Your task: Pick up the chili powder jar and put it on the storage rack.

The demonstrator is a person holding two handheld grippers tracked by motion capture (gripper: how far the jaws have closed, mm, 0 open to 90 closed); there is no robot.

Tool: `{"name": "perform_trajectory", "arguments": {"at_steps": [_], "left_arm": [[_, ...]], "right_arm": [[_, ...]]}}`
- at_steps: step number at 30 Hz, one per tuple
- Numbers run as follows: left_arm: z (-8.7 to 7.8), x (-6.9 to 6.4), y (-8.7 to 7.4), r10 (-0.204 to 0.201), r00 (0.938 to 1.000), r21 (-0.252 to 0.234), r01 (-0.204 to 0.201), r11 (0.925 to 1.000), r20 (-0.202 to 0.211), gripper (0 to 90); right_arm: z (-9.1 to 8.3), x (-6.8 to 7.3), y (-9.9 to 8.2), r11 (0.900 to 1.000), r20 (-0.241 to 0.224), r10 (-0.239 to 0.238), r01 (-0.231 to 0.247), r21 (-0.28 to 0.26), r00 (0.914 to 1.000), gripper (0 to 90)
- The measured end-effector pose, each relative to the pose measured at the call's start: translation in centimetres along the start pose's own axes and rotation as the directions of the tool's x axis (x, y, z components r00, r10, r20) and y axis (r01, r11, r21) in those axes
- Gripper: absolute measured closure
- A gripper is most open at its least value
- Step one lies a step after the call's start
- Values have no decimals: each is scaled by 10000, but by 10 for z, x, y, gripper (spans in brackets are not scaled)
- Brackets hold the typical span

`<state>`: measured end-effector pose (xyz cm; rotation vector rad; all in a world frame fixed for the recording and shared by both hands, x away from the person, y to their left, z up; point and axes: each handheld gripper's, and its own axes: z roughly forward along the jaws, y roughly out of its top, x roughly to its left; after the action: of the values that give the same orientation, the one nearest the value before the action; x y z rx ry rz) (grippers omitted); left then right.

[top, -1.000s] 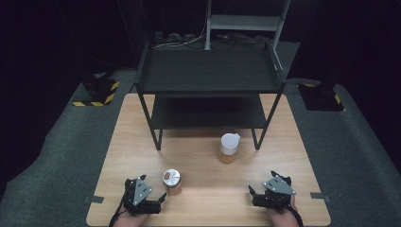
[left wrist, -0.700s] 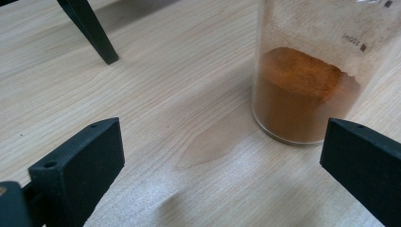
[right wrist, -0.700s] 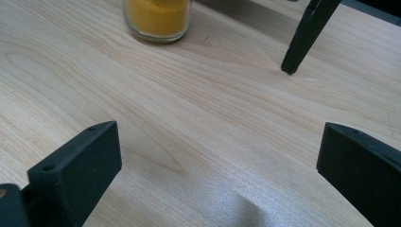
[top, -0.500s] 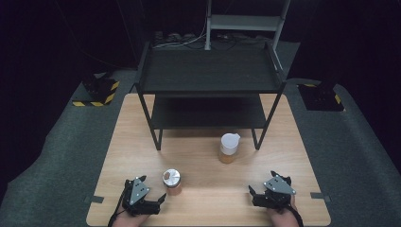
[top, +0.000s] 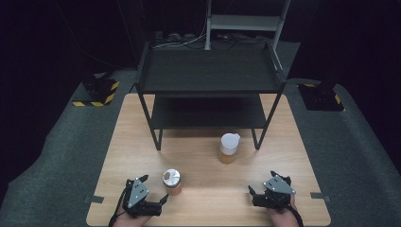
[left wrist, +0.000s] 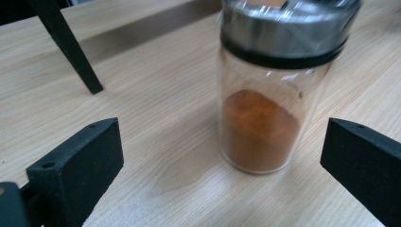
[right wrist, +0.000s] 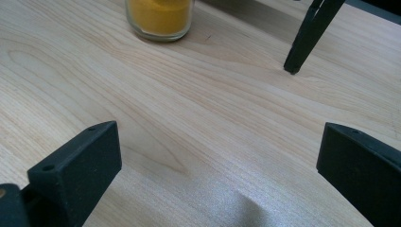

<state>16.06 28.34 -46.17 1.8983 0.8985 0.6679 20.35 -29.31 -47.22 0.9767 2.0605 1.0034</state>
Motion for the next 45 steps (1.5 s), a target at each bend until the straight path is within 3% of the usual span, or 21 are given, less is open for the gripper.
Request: {"name": "perform_trajectory", "arguments": {"at_steps": [12, 31, 34, 45], "left_arm": [[-1, -2, 2, -97, 9994, -736, 123, 9972, 345, 4], [12, -9, 10, -85, 9973, -1252, 177, 9920, 735, 4], [14, -9, 9, -233, 9968, -1327, 333, 9906, 763, 8], [21, -8, 6, -308, 9975, -1578, 407, 9866, 642, 156]], "right_arm": [[1, 1, 1, 9999, -32, -115, 116, 62, 9999, 0], [1, 4, 2, 9994, 9, -347, 347, 94, 9994, 0], [1, 4, 2, 9993, 4, -352, 352, 95, 9994, 0], [1, 5, 3, 9989, 9, -456, 456, 131, 9990, 0]]}}
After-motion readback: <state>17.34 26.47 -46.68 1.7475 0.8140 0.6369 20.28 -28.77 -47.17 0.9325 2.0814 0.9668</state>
